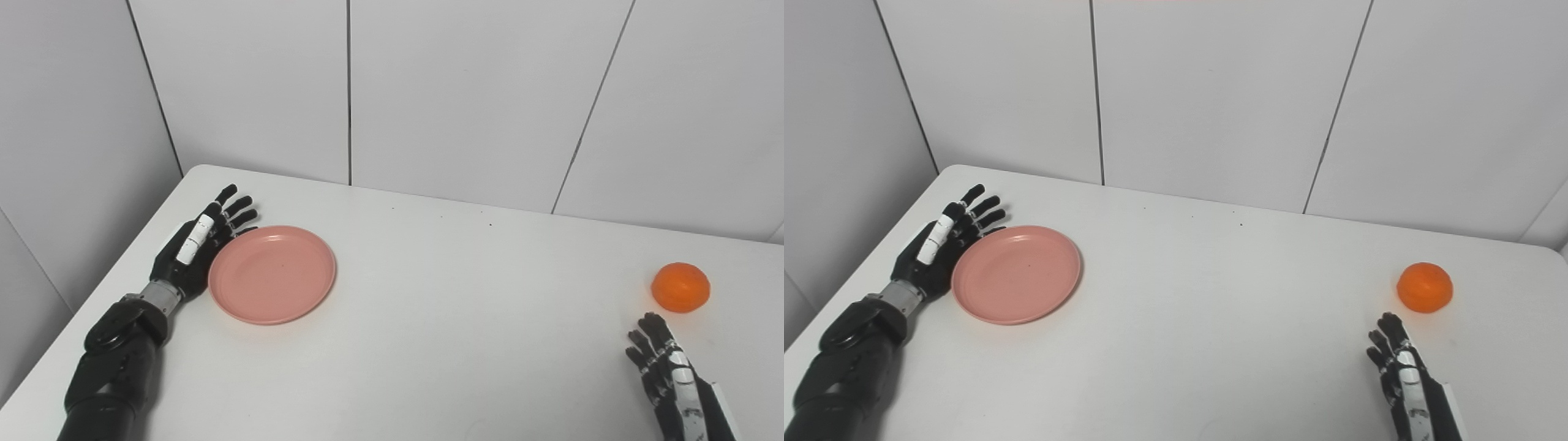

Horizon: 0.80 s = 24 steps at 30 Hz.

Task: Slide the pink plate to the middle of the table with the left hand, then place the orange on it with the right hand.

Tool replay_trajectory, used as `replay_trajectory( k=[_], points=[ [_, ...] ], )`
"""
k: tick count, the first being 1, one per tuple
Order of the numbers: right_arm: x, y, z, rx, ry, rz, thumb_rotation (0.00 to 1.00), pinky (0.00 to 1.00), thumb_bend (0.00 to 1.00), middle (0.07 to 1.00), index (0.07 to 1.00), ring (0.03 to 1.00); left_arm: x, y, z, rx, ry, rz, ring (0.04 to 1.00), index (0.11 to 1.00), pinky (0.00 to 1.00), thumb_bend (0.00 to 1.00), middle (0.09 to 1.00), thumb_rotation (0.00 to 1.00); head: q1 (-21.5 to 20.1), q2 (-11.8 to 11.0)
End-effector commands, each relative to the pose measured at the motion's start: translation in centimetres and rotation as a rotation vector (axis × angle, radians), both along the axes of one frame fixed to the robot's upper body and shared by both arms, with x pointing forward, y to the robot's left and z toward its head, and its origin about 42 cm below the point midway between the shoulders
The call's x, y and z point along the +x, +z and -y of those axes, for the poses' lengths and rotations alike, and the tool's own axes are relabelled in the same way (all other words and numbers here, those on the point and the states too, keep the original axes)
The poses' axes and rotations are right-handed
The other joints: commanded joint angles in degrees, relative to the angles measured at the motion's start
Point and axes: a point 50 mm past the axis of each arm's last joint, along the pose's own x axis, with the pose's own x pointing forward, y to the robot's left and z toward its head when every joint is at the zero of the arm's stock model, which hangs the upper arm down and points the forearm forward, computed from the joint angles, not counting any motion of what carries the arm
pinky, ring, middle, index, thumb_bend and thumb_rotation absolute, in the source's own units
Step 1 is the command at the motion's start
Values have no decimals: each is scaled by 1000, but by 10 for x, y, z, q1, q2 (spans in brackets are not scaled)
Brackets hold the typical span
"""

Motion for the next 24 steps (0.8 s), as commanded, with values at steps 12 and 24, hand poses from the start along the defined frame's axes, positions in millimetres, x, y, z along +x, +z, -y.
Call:
replay_trajectory(
  k=[12,24],
  points=[
    [-38,-51,-16,69,-7,-195,882,973,740,958,936,949,-1,-15,57,-25,-57,-45,898,932,840,929,899,680,-6,3],
    [-39,-48,-17,67,-6,-193,881,945,747,946,933,930,-3,-29,95,-75,-33,-51,890,950,839,888,899,715,-9,7]
  ],
)
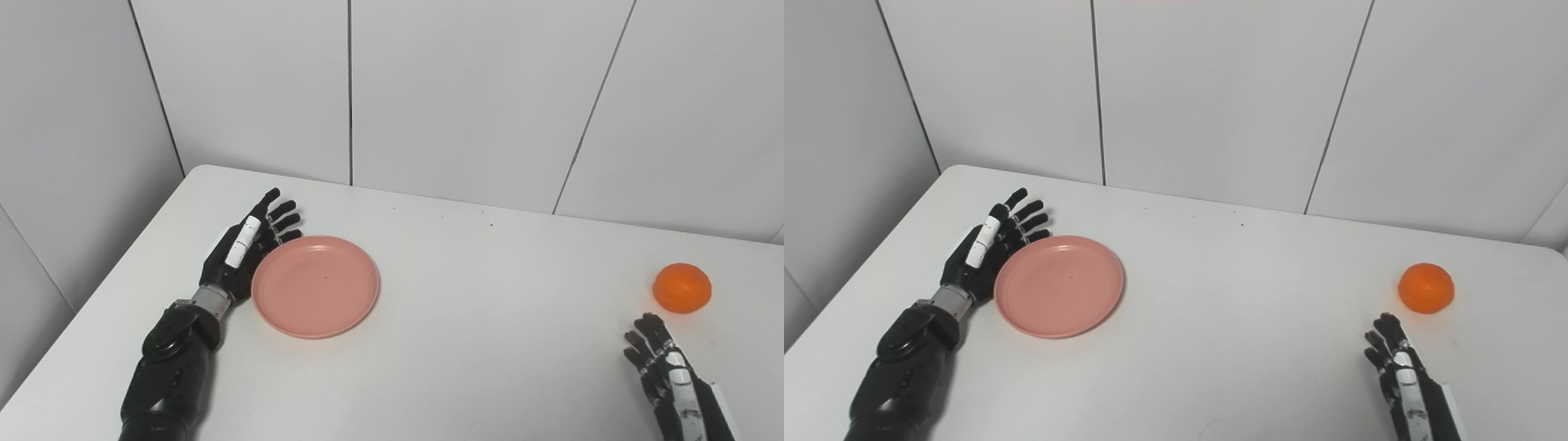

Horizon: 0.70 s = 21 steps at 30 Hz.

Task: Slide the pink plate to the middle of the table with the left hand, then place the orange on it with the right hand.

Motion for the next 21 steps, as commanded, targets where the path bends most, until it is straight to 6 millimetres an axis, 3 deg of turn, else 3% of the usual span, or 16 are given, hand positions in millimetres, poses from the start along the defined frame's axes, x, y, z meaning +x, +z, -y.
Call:
replay_trajectory(
  k=[1,9,21],
  points=[
    [-36,-50,-16,76,-9,-197,880,947,748,947,934,931,-11,-23,14,-32,-20,-49,888,953,843,877,901,722,1,1],
    [-37,-49,-17,74,-7,-194,876,953,743,949,934,937,-11,-22,30,-37,-6,-65,893,964,849,876,866,697,-3,4],
    [-36,-47,-20,78,-12,-198,869,947,745,942,921,929,-16,-12,54,-35,-42,-75,882,977,855,865,906,711,-8,7]
  ],
)
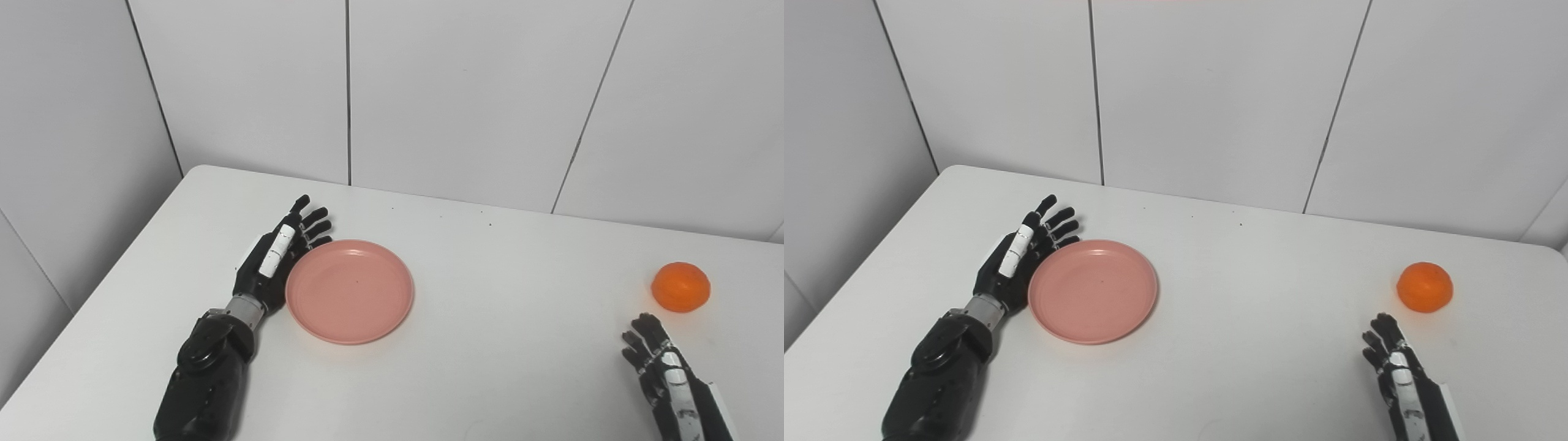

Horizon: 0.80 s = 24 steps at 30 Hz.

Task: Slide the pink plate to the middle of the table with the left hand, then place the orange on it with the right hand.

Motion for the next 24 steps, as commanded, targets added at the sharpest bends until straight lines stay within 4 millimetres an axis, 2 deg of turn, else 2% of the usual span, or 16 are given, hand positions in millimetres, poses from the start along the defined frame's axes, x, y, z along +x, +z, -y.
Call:
replay_trajectory(
  k=[1,10,18,24],
  points=[
    [-35,-47,-18,80,-9,-193,869,942,745,942,921,928,-6,-11,9,-16,-14,-54,885,979,858,868,909,709,-1,1],
    [-35,-45,-21,70,-4,-198,879,930,762,942,924,925,-10,-8,27,-31,-47,-62,893,975,862,844,896,706,-5,4],
    [-36,-44,-23,73,1,-192,871,931,767,943,925,924,-14,-16,43,-96,-39,-81,912,976,901,844,903,698,-13,7],
    [-36,-43,-26,74,3,-191,876,930,747,946,923,928,-12,-19,56,-120,-48,-74,907,968,910,893,888,691,-20,11]
  ],
)
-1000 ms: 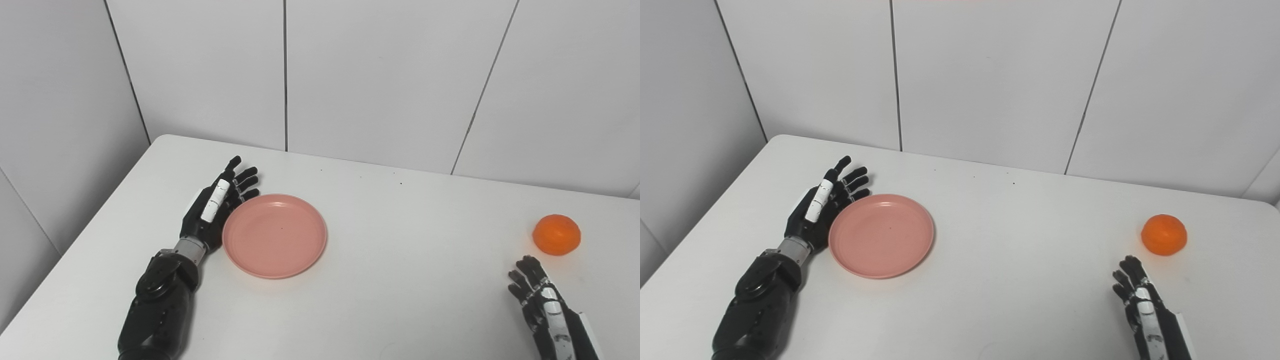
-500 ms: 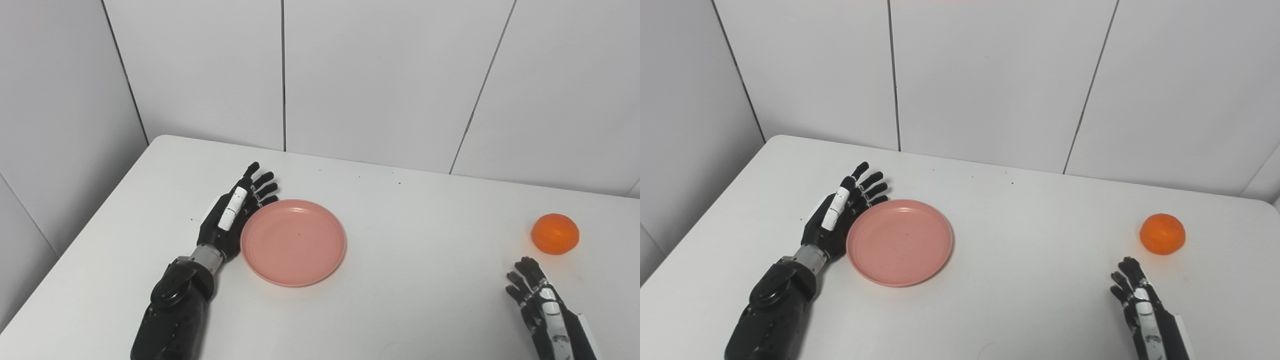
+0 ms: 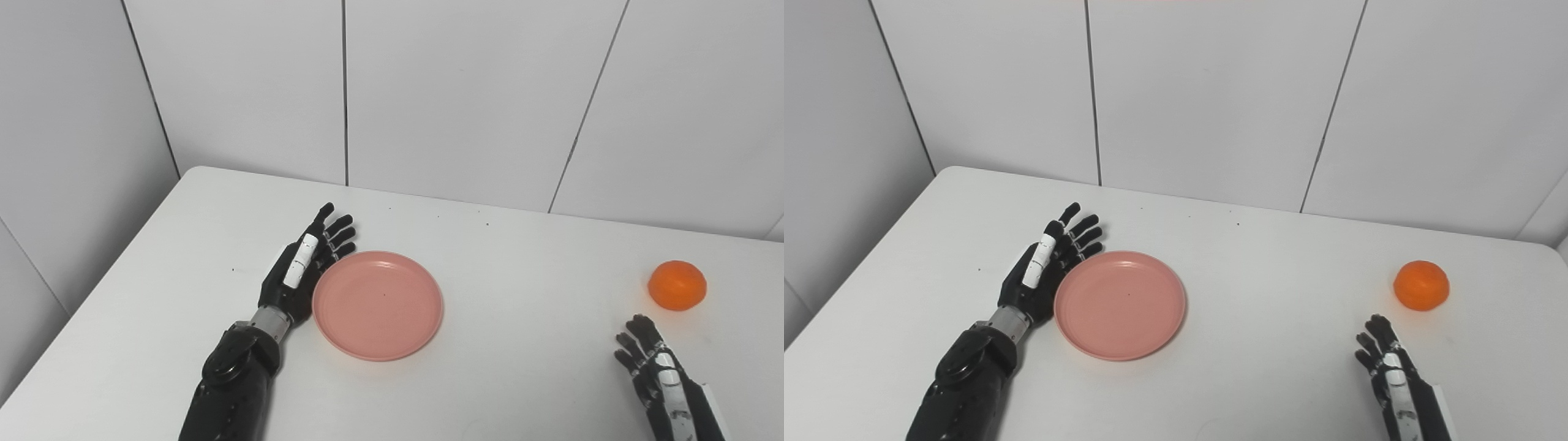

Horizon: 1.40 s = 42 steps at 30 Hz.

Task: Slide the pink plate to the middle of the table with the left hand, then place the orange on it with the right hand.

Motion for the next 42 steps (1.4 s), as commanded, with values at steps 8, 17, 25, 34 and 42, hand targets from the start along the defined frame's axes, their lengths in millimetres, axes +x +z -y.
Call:
replay_trajectory(
  k=[8,17,25,34,42],
  points=[
    [-31,-39,-26,66,-4,-177,866,917,757,939,919,918,-5,-15,29,-45,-13,-80,887,954,894,878,883,685,-11,3],
    [-31,-35,-35,62,-1,-176,865,921,758,935,916,909,-10,-23,46,-36,-28,-103,894,951,883,832,877,609,-29,8],
    [-30,-32,-44,64,-1,-178,848,905,771,933,909,904,-11,-27,55,-71,-23,-104,890,944,876,834,878,591,-52,12],
    [-29,-32,-51,57,-2,-176,848,902,778,927,913,908,-14,-29,62,-94,-28,-95,890,954,900,833,864,606,-71,16],
    [-29,-32,-59,54,4,-173,847,912,780,925,910,908,-21,-17,71,-132,-25,-74,910,969,925,829,902,613,-98,19]
  ],
)
